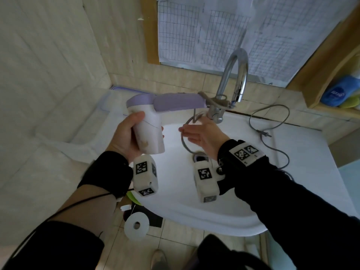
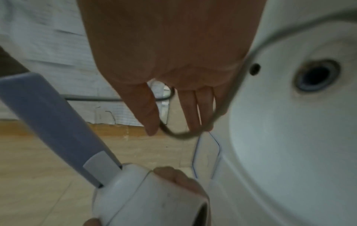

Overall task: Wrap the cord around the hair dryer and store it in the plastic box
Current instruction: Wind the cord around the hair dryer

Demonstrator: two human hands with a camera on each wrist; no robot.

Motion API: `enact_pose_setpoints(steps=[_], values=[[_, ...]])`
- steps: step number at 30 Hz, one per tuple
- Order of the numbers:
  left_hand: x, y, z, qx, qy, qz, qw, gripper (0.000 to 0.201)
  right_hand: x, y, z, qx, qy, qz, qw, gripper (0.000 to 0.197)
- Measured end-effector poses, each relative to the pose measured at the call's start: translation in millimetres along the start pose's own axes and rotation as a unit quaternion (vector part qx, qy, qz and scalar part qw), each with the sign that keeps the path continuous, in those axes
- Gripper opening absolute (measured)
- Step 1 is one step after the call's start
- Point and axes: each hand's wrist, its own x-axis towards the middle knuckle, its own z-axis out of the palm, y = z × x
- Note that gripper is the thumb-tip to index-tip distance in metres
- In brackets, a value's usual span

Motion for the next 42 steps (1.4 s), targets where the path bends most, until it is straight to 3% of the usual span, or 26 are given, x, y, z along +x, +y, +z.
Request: enact_pose_setpoints(steps=[3,6,13,17,21,26,28,32,38,42], values=[[4,-1,10,0.006,0.014,0.021,1.000,0.038,-6,4,9,-0.019,-0.080,0.027,0.996,0.003],[9,-3,10,0.045,0.006,0.064,0.997,0.028,-7,5,12,-0.131,-0.084,0.019,0.988,0.006],[20,-4,-2,0.218,0.016,0.137,0.966,0.050,-13,-3,7,-0.388,-0.105,-0.042,0.915,0.012],[19,-8,-14,0.318,0.014,0.097,0.943,0.080,-14,-22,-2,-0.459,-0.112,-0.095,0.876,0.013],[11,-3,-14,0.308,-0.049,0.067,0.948,0.078,-13,-43,-16,-0.477,-0.082,-0.133,0.865,0.013],[7,12,-2,0.297,-0.118,0.047,0.946,0.068,-10,-63,-26,-0.469,-0.060,-0.137,0.870,0.027],[7,18,-3,0.276,-0.140,0.036,0.950,0.066,-10,-68,-30,-0.456,-0.073,-0.132,0.877,0.024],[1,25,-10,0.194,-0.167,0.020,0.966,0.067,-7,-69,-48,-0.366,-0.089,-0.119,0.919,0.015],[-2,17,-10,0.047,-0.136,0.012,0.990,0.065,2,-50,-62,-0.264,-0.073,-0.085,0.958,0.020],[3,0,2,-0.019,-0.107,0.020,0.994,0.071,8,-23,-43,-0.310,-0.033,-0.053,0.949,0.024]])
